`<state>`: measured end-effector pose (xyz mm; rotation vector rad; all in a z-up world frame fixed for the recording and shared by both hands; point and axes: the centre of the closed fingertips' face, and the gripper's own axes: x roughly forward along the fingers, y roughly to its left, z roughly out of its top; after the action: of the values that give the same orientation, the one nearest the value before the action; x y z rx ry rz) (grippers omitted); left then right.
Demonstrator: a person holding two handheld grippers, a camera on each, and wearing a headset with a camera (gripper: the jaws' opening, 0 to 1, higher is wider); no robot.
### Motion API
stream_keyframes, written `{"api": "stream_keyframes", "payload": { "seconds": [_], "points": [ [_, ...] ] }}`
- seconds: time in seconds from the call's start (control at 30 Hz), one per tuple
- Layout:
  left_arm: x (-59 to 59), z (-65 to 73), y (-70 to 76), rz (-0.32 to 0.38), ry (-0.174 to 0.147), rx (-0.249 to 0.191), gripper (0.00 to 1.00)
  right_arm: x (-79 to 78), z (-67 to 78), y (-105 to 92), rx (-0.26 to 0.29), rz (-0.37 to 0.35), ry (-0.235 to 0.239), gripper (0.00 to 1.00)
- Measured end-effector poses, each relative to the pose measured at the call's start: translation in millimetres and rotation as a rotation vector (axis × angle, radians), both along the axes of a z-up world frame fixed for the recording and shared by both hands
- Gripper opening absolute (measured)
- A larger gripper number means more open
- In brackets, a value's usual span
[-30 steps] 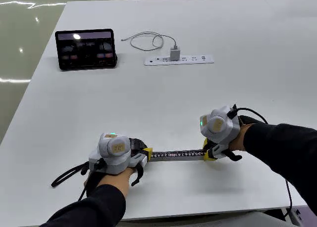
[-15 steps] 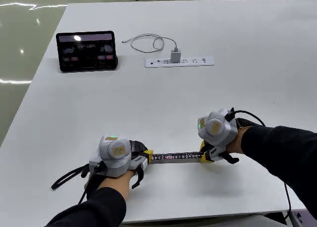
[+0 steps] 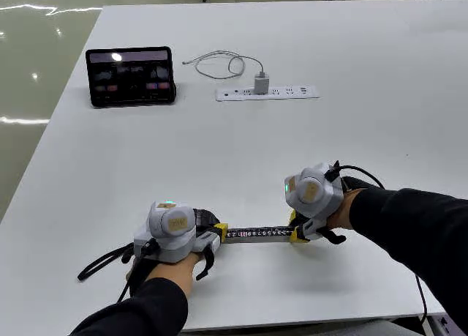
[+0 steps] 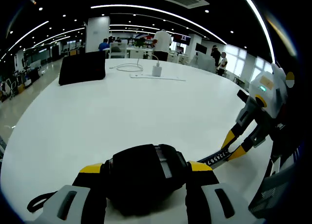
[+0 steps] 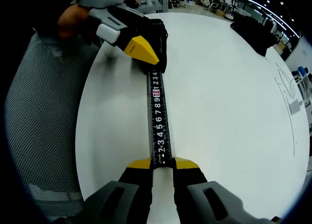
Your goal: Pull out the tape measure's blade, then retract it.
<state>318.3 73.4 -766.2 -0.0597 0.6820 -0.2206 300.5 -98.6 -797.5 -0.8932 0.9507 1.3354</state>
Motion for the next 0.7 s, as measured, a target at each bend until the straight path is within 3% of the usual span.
{"api": "stream_keyframes", "payload": {
  "seconds": [0.7],
  "points": [
    [-0.2, 0.2, 0.1, 0.002, 0.002, -0.003, 0.62, -0.6, -0.3, 12.6, 0.015, 0.005, 0.001, 0.11]
  ]
}}
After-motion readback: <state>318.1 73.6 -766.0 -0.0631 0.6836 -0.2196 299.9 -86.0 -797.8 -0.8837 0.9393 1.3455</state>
